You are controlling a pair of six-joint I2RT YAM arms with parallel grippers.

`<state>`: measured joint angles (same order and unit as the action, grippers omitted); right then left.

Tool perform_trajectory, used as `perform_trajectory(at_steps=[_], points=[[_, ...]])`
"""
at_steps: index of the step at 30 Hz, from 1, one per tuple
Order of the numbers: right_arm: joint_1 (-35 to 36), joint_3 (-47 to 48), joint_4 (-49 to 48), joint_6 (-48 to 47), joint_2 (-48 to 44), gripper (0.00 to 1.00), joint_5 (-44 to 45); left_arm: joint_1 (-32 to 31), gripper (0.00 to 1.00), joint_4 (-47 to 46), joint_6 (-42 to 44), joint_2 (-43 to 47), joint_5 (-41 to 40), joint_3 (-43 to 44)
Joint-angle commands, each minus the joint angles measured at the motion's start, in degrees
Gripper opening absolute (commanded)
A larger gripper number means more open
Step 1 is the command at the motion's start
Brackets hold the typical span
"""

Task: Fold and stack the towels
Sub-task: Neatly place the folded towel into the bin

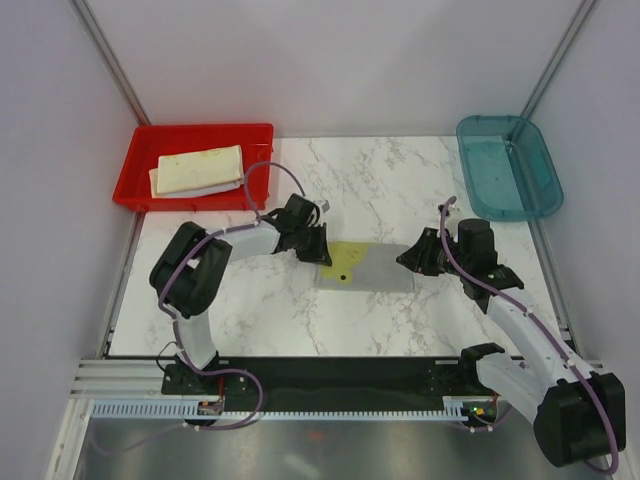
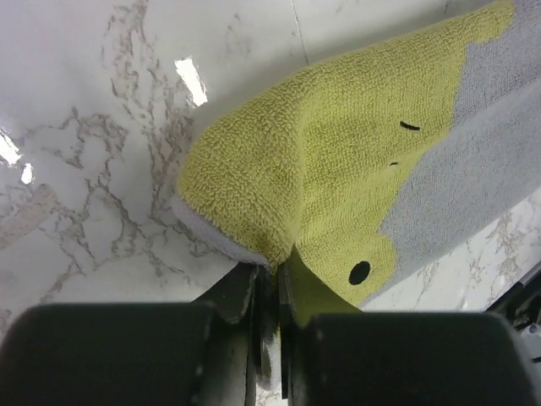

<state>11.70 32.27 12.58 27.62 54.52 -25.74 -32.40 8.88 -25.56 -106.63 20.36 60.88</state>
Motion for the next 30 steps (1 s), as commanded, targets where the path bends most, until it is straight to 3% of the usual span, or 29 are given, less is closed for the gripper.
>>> perform_trajectory(at_steps=[1, 2, 9, 12, 21, 30], points=[[-0.19, 1.12, -0.36, 0.51, -1.79, 0.33, -0.1, -1.79, 0.08, 6.75, -1.86, 0.44, -6.82, 3.62], [-0.28, 1.13, -0.36, 0.94, -1.87, 0.33, -0.36, -1.79, 0.02, 8.33, -1.69, 1.15, -7.43, 5.46], [-0.28, 1.74, -0.98, 2.0, -2.93, 0.33, -1.77, 0.32, 0.02, 25.35, 6.65, -1.38, -16.04, 26.72], [-0.28, 2.27, -1.06, 1.3, -2.06, 0.34, -1.95, 2.6, 0.02, 30.38, 8.07, -4.81, -15.62, 34.81], [-0.28, 4.38, -2.03, 0.25, 1.02, 0.36, -2.3, 10.42, 0.02, 38.75, 17.37, -12.54, -20.18, 52.74], [-0.28, 5.17, -2.38, -2.21, 3.13, 0.37, -2.57, 20.62, 0.02, 39.63, 29.51, -17.29, -27.65, 61.54]])
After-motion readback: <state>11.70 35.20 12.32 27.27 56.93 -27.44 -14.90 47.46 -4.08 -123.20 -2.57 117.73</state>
